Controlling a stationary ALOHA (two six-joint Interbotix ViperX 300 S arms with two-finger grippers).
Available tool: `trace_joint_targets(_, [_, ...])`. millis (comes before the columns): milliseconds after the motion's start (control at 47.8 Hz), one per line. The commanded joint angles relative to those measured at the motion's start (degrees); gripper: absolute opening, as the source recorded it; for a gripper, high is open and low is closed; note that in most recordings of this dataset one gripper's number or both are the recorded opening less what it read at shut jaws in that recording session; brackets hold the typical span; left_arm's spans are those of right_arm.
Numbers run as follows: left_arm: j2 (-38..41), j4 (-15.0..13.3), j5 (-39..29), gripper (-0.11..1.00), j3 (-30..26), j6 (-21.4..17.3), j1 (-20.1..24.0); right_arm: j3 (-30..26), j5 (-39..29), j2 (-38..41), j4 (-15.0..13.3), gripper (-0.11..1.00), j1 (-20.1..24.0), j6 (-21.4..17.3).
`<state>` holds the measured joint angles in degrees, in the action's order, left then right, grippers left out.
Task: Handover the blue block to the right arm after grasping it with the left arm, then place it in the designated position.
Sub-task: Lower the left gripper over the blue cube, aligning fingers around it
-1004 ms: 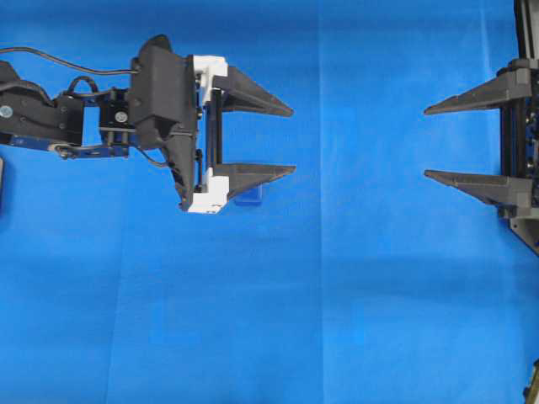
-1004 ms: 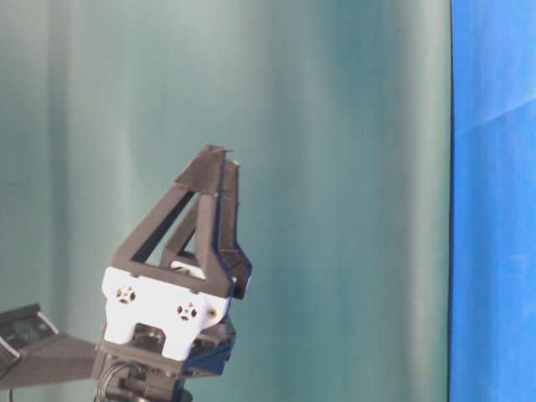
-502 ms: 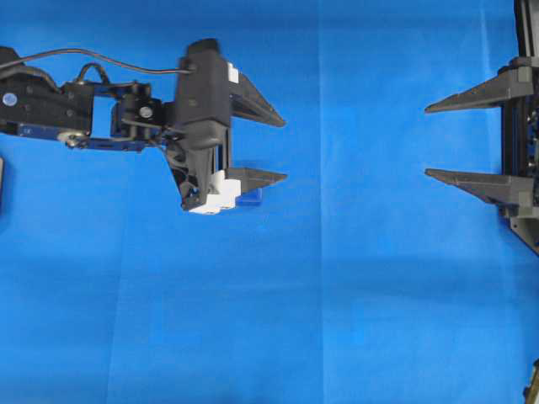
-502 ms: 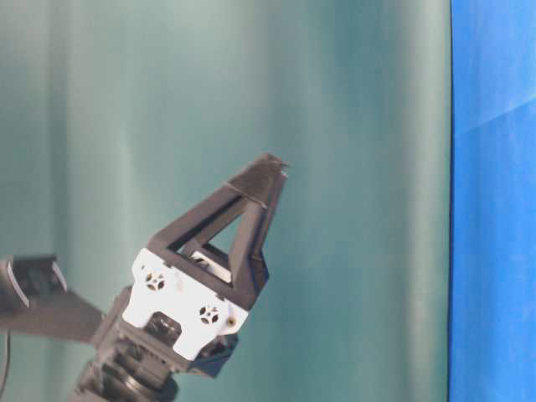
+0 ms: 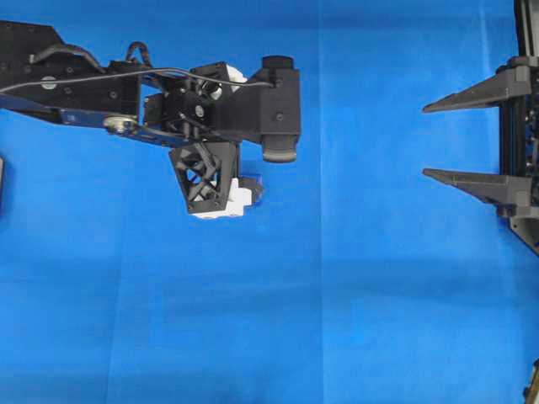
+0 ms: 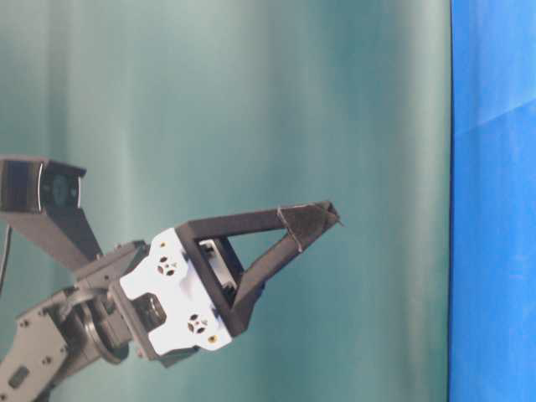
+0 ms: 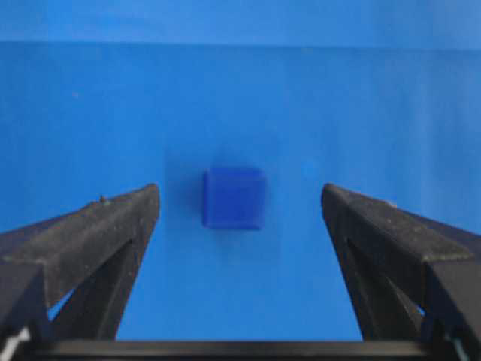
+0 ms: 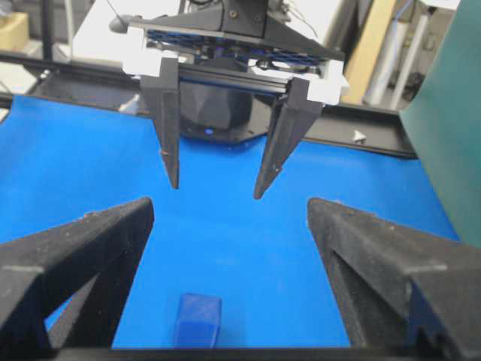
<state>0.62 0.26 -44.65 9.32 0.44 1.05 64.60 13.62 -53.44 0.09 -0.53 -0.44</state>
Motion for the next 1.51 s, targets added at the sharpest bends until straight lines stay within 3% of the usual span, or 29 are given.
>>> trace_joint_targets(0, [-0.7,0.09,-0.26,0.92,-1.93,-0.35,-0.26,-1.58,0.62,0.44,0.09,0.96,-0.09,0.09])
trace_joint_targets(1485, [-0.44,0.18,1.14,0.92,0.26,0.26,-0.7,-2.02,0.62,0.97,0.09,0.96,-0.09,0.09])
